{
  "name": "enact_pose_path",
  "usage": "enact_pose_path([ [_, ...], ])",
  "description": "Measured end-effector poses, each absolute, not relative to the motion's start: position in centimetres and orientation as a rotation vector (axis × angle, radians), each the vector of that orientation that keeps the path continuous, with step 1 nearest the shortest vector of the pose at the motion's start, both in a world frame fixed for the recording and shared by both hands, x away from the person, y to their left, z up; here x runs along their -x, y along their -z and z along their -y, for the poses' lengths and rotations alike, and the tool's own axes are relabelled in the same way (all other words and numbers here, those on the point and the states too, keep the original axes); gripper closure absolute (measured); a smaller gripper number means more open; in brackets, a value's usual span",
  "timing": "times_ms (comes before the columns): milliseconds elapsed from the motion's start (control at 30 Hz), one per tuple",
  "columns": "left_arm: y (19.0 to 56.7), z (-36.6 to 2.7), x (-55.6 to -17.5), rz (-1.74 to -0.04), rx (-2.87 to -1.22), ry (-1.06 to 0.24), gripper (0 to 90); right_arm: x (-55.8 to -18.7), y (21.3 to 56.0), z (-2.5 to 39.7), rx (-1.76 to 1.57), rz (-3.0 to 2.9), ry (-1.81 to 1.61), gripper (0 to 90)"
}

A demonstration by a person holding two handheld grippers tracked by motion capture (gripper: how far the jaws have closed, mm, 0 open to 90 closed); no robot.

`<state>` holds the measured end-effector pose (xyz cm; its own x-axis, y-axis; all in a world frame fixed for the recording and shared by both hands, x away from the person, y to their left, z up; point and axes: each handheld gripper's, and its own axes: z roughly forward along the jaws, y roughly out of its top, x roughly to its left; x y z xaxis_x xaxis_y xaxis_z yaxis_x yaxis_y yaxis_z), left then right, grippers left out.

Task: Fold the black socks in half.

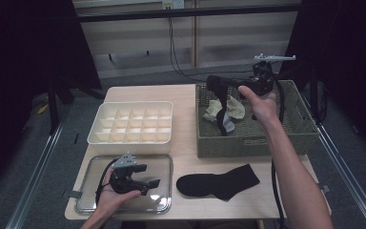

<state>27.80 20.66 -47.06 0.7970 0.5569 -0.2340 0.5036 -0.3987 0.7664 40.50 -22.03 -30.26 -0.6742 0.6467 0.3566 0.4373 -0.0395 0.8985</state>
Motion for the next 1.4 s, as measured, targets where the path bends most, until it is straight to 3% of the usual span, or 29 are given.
enact_pose_path([
  [1400,47.1,-20.3,-27.9,-0.773,-2.073,-0.071,17.8,-35.7,23.6,21.9,-1.027,-1.993,-1.888,88.0],
])
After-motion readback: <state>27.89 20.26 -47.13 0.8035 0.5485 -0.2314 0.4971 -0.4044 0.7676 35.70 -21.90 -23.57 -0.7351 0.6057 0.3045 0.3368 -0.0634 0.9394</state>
